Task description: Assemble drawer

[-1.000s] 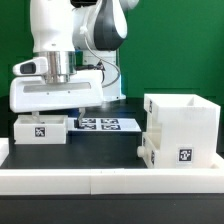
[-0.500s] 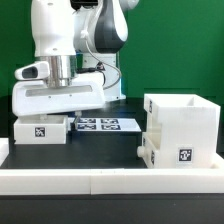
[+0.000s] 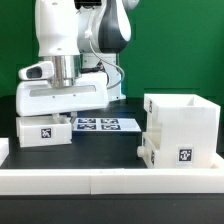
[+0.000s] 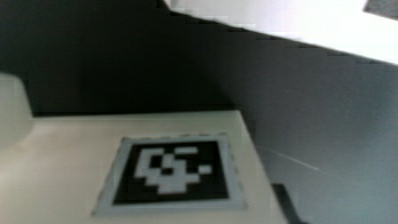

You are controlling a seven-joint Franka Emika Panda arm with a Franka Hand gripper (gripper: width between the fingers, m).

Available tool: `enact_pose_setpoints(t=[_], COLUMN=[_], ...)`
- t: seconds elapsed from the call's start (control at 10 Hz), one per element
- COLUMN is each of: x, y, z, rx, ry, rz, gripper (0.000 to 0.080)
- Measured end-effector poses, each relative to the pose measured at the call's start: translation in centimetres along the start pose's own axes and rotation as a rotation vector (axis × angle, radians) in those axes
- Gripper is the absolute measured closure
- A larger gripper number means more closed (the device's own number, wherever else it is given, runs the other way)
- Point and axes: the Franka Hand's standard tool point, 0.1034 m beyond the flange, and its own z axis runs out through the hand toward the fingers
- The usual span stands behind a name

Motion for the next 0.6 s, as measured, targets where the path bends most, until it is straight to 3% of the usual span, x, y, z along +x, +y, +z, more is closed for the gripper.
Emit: enact_pose_setpoints(t=[0.2, 0.4, 0.6], x=[1.4, 3.8, 5.7], y=[-1.8, -4.0, -4.3], z=[-0.5, -1.9, -3.4], rx=[0.005, 0.027, 0.042], ry=[0.006, -0.003, -0.009], rz=[0.01, 0.0, -0.026], gripper=[0.0758, 0.0758, 0.0757])
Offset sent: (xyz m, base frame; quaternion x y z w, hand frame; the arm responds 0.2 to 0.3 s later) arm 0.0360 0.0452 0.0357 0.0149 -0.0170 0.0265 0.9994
